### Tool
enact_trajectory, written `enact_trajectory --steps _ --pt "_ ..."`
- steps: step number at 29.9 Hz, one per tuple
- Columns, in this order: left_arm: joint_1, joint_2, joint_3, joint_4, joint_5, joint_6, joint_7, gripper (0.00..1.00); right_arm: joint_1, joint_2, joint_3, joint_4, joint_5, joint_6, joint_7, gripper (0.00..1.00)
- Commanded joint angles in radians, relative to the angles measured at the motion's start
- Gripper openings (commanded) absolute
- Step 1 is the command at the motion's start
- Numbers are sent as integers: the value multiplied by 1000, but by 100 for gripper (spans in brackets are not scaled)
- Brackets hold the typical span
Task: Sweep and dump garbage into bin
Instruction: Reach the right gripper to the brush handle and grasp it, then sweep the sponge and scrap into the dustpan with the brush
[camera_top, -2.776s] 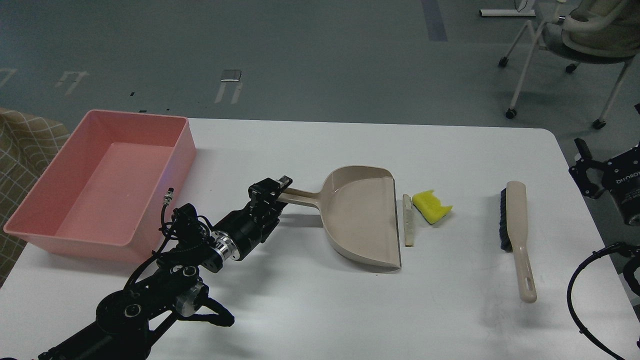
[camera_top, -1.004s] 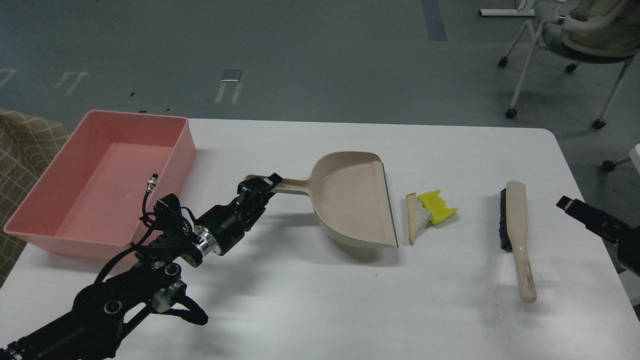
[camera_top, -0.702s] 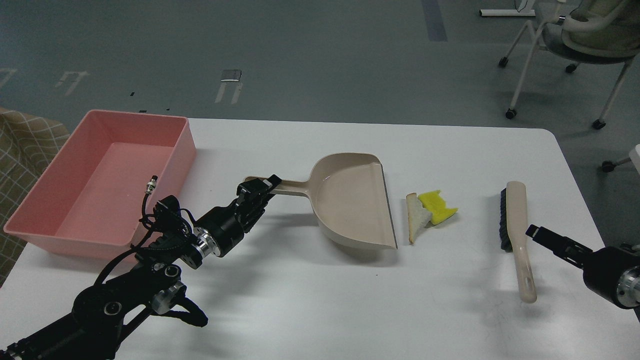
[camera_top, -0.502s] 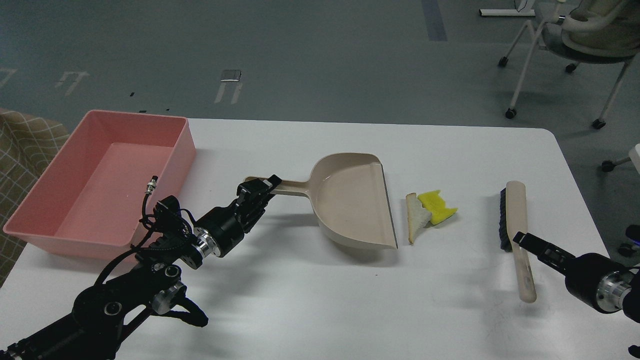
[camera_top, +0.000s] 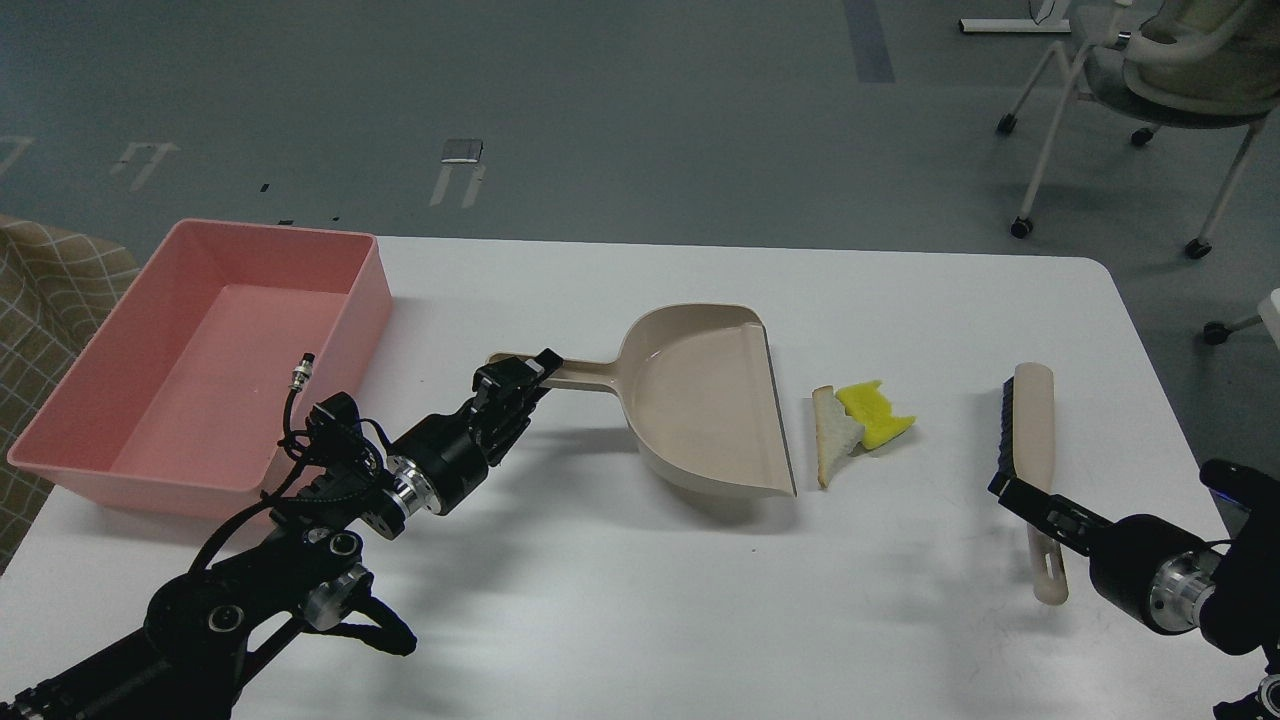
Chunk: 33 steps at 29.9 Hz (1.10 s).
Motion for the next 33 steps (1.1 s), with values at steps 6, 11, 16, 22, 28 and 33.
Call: enact_trajectory --steps 6,11,16,22,28,33 --pt "1 2 -2 0 0 1 -4 5 -24 -14 -3 20 -35 -2 0 11" --pt "1 2 -3 0 -2 1 -4 5 -44 -16 -3 19 -41 -1 3 7" --pt "1 2 -3 0 -2 1 -4 5 -34 -16 -28 19 -41 -2 3 9" --pt "1 2 -9 0 -3 1 -4 5 -31 -14 -26 25 -40 -4 6 1" --pt "3 1 -5 -5 -6 1 -4 5 -30 -11 -12 29 -35 -7 14 4" --pt "6 -4 3 3 -2 4 -2 5 -27 -4 -16 26 -30 -1 13 6"
